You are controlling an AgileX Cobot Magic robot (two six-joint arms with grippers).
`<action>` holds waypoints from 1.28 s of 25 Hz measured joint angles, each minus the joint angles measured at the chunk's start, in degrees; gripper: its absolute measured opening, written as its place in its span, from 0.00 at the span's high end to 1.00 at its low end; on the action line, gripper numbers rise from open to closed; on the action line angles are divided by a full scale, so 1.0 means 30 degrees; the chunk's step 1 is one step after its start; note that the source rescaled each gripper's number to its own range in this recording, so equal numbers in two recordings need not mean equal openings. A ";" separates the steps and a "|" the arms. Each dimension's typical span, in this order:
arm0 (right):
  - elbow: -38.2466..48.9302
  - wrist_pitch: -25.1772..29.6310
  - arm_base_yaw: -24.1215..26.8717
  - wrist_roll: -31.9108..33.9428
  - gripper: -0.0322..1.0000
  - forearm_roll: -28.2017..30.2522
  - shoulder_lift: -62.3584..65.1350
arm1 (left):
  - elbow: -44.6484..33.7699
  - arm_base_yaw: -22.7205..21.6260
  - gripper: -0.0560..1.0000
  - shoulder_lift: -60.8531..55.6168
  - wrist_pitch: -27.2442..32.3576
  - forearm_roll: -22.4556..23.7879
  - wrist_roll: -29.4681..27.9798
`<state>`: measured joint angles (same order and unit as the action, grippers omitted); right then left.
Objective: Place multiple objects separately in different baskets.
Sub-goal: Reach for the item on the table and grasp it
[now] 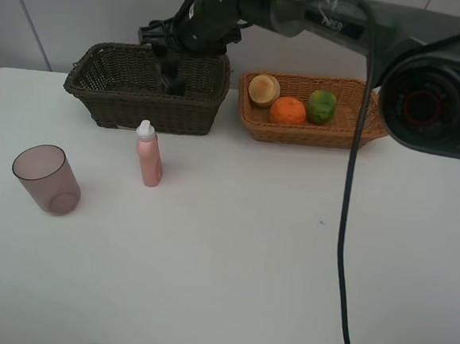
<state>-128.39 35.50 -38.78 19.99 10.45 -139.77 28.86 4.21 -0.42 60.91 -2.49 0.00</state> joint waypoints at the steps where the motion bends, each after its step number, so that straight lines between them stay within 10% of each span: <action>1: 0.0000 0.0106 0.0000 0.0000 0.29 0.0000 0.0070 | 0.0000 0.0000 0.08 0.0000 0.0000 0.0000 0.0000; 9: 0.0000 0.3670 0.0144 -0.0568 0.17 0.0000 0.1958 | 0.0000 0.0000 0.08 0.0000 0.0000 0.0000 0.0000; 17: 0.0000 1.0912 0.2410 -0.2953 0.15 -0.0041 0.4143 | 0.0000 0.0000 0.08 0.0000 0.0000 0.0000 0.0000; 32: 1.6550 0.8478 1.0675 -0.2978 0.15 -0.0527 1.8034 | 0.0000 0.0000 0.08 0.0000 0.0000 0.0000 0.0000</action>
<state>-78.74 60.93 -6.76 11.06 8.87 -85.67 28.86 4.21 -0.42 60.91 -2.49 0.00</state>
